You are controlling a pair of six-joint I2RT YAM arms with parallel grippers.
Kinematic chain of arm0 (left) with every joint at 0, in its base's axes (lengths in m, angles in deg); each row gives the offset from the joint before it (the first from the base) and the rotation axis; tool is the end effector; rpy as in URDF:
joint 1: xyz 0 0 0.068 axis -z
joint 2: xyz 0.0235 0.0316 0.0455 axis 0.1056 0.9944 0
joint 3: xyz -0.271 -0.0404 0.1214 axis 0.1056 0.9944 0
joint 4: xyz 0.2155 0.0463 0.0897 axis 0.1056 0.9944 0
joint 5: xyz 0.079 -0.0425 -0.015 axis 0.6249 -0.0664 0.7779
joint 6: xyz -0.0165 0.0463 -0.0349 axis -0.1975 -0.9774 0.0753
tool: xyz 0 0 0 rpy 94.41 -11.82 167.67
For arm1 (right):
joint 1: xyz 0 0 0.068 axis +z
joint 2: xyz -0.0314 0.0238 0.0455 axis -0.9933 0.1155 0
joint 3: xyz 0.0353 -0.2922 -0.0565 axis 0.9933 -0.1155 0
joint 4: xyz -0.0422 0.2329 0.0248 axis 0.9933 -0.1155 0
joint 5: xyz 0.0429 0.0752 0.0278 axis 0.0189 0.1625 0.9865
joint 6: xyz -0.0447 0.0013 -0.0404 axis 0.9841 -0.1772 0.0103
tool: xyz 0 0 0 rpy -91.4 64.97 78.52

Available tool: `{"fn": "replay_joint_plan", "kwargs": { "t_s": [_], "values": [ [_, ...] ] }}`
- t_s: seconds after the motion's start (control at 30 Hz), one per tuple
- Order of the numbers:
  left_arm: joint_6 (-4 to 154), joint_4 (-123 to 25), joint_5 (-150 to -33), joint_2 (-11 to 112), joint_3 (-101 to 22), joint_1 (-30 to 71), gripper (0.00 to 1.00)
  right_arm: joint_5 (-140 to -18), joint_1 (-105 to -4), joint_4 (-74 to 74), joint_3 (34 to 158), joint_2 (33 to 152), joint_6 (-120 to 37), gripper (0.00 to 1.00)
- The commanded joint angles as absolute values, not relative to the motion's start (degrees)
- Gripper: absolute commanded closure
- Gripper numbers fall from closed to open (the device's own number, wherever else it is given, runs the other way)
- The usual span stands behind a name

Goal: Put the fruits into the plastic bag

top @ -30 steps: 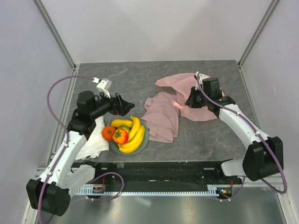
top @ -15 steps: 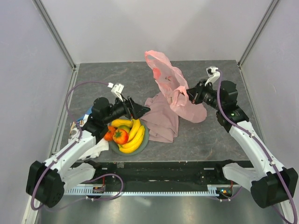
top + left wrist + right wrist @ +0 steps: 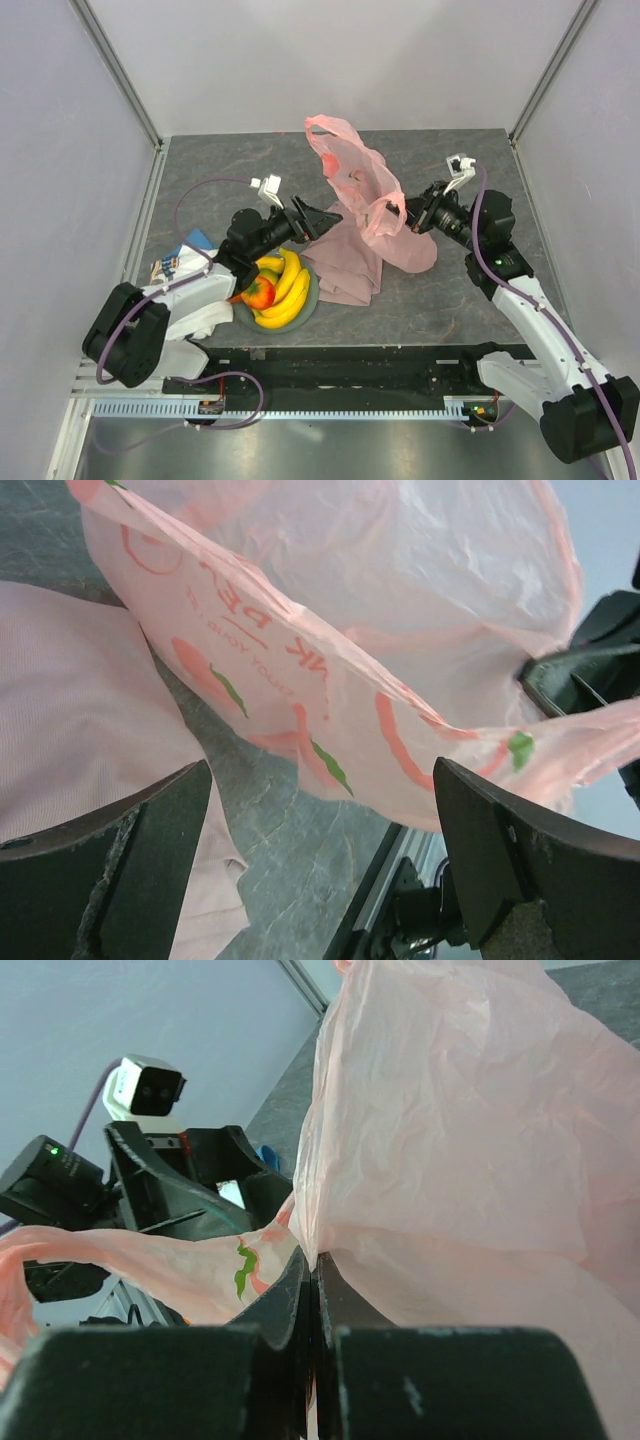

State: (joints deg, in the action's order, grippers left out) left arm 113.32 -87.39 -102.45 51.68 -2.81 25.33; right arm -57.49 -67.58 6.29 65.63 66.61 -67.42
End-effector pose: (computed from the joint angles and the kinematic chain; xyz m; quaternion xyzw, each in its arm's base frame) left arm 0.2247 -0.1544 0.2973 0.0024 0.7095 -0.5439 0.4480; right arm 0.1810 0.0736 0.3665 -0.0620 0.7263 0.4388 0.5255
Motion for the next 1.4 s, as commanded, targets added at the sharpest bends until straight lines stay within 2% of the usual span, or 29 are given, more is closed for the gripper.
{"fn": "replay_joint_plan", "kwargs": {
  "t_s": [0.0,0.37,0.73,1.07,1.17,1.2,1.27,1.3,1.37],
  "values": [
    [117.35,-95.64,-97.8,55.11,-6.4,26.45,0.01,-55.62,-67.63,9.99,65.71,64.96,-68.09,1.0],
    [124.55,-104.16,-96.21,66.54,-12.3,26.81,0.01,-55.88,-67.63,7.7,64.48,62.94,-66.59,1.0],
    [128.96,-112.42,-92.27,70.59,-12.49,27.42,0.01,-56.23,-67.63,4.8,63.87,62.23,-64.22,1.0],
    [127.73,-107.07,-97.7,75.33,-18.63,29.53,0.01,-56.4,-67.55,4.27,63.34,62.76,-63.25,1.0],
    [127.12,-107.24,-100.52,76.74,-19.95,29.62,0.23,-56.75,-67.63,4.01,63.25,62.68,-62.99,1.0],
    [126.76,-106.89,-101.04,76.92,-20.3,29.62,0.42,-56.76,-67.55,3.75,63.25,62.76,-62.99,1.0],
    [125.18,-104.35,-101.93,76.75,-21.09,29.62,0.58,-56.76,-67.63,3.48,63.25,62.76,-62.81,1.0],
    [124.48,-103.21,-102.1,76.48,-21.44,29.62,0.69,-56.76,-67.63,3.39,63.16,62.68,-62.81,1.0],
    [122.2,-101.88,-102.72,76.13,-21.54,29.62,0.82,-56.93,-67.55,3.3,62.99,62.67,-62.64,1.0]
  ]
}}
